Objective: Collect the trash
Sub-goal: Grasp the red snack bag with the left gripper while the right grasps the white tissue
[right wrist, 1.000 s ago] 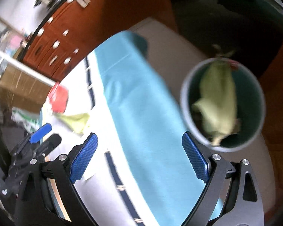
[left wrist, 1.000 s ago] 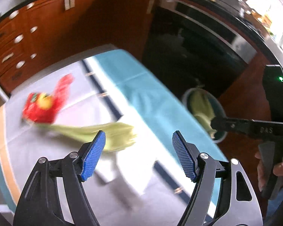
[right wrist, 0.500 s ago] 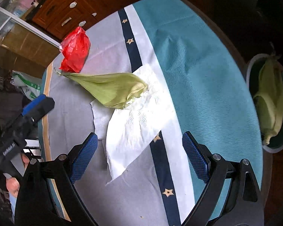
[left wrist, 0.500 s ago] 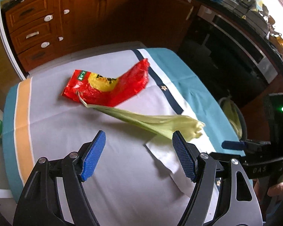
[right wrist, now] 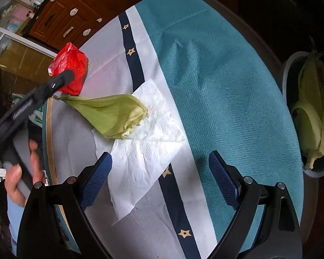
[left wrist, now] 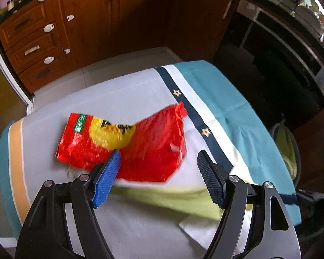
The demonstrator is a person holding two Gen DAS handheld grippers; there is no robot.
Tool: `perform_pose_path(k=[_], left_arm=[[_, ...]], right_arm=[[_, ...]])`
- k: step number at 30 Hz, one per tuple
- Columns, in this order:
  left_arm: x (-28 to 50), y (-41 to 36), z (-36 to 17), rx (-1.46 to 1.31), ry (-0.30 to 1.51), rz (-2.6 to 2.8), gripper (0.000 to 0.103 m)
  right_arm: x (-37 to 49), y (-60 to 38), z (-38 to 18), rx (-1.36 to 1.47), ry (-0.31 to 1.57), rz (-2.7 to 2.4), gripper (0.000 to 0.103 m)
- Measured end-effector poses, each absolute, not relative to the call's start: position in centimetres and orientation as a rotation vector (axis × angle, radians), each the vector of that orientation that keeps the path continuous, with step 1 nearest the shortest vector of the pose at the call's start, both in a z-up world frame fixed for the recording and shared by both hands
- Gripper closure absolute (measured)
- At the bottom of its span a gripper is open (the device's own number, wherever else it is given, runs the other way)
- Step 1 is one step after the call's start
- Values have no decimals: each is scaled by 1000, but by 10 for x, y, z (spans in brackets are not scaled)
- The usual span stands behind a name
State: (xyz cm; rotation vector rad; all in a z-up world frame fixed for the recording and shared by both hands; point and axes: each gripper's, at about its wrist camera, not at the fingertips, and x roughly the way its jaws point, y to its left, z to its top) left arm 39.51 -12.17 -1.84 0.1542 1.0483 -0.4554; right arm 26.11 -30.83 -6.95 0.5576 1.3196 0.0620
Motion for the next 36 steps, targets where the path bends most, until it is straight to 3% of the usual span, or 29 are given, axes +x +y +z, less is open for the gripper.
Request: perform_pose_path(k=[6, 7, 9, 12, 15, 24, 25, 26, 27, 29, 32, 36], left_arm=[[404, -124, -29, 127, 1036, -475, 30], [405, -123, -30, 125, 1033, -473, 35], [406, -125, -33, 140, 1042, -471, 67], [401, -127, -31, 170, 1028, -468, 85], [398, -124, -26, 168, 1020, -474, 91], [380, -101, -9, 129, 1002, -456, 93], [378, -97, -6, 119, 998, -455, 93], [376, -94, -3, 110, 994, -456, 93], [373, -89, 1, 93, 987, -459, 93], [366, -79, 10, 65, 977, -466, 93], [355, -66, 23, 41, 961, -479, 93], [330, -49, 40, 31, 939, -505, 93]], right_arm=[[263, -305, -74, 552, 1323, 76, 14], [263, -304, -74, 547, 1324, 75, 13], [263, -301, -74, 531, 1322, 70, 13], [262, -289, -74, 484, 1319, 64, 10], [262, -269, -73, 393, 1315, 65, 9], [252, -214, -78, 68, 1252, 62, 8], [250, -212, -77, 52, 1241, 60, 16], [247, -212, -73, 36, 1217, 57, 34], [245, -213, -69, 40, 1205, 57, 44], [243, -222, -66, 87, 1208, 67, 89], [239, -239, -64, 214, 1238, 94, 98], [226, -252, -48, 267, 1208, 115, 99]])
